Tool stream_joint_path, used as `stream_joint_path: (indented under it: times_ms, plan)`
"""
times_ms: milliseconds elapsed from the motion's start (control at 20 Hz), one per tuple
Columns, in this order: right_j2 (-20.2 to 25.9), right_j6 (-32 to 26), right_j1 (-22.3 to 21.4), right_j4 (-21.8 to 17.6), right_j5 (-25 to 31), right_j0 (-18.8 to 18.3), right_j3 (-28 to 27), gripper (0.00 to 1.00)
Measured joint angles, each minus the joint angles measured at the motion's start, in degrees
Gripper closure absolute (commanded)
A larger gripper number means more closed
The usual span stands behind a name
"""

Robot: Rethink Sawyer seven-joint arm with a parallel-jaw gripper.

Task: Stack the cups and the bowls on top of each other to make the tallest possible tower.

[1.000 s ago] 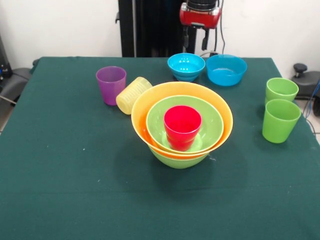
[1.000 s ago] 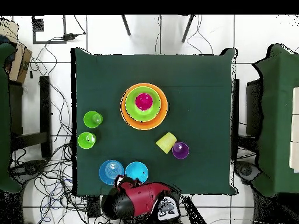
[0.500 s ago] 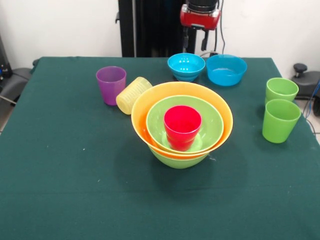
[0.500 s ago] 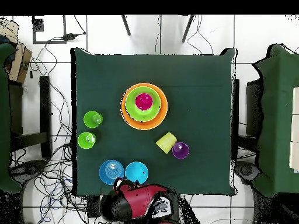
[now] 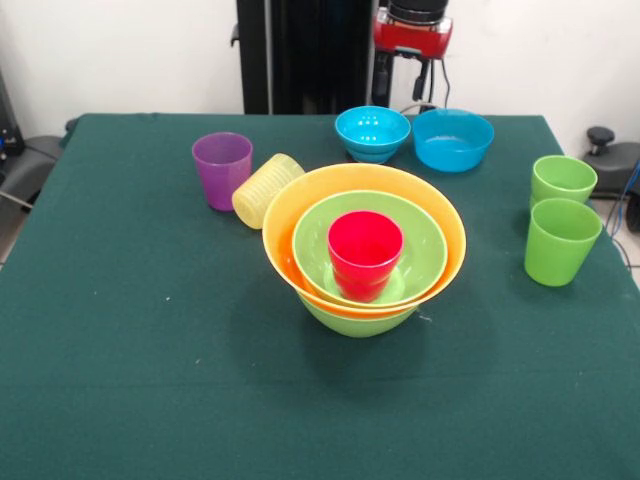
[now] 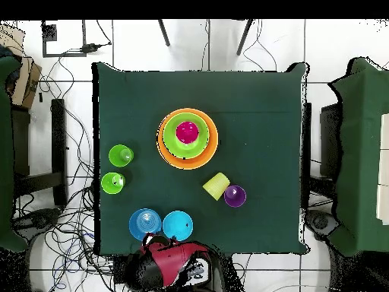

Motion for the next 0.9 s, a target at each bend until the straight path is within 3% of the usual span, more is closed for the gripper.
stream_joint_path:
  times_ms: [900]
  plan:
    - [-1.39,0.00,2.83,3.99,-2.82,2.01,-0.21,0.00]
